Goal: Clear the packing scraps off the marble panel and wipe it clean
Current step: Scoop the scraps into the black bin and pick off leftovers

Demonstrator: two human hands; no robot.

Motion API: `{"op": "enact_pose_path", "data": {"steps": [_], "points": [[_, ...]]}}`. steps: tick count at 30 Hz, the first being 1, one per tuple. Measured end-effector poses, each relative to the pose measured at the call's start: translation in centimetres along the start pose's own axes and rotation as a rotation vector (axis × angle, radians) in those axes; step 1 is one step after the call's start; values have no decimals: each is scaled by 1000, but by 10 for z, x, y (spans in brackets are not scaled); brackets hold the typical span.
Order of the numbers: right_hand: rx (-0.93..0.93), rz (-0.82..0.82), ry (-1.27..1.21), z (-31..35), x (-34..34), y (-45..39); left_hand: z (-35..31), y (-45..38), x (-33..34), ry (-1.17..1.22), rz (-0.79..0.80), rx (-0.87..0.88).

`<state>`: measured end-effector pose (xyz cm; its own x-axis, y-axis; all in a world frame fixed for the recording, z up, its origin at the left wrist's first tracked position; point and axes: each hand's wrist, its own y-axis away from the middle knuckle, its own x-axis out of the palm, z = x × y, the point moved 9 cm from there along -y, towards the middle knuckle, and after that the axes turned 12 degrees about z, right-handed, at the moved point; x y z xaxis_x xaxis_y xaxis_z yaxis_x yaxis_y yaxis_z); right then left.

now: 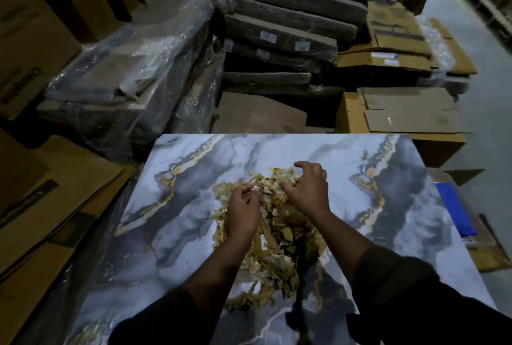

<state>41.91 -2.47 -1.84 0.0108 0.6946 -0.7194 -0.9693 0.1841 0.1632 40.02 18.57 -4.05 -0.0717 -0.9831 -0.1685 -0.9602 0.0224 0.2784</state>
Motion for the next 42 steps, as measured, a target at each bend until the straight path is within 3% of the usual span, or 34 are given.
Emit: {"op": "enact_pose_path", "data": {"steps": [6,9,13,18,29,36,42], "points": [[26,281,251,-12,44,-45,-5,-32,5,-66,14,50],[51,413,363,-20,67,-52,-11,-43,5,-220,30,117],[14,357,449,-24,76,-51,-11,-60,23,-522,226,183],[-120,283,332,-13,77,-43,9,-79,44,-771,428,96],[-162,161,-175,7,60,-37,11,-87,25,-663,299,99],[-137,482,240,8,93,-11,11,-78,16,-619,326,62],[-189,352,338,7,99,-16,18,-66,18,-340,345,-45]]}}
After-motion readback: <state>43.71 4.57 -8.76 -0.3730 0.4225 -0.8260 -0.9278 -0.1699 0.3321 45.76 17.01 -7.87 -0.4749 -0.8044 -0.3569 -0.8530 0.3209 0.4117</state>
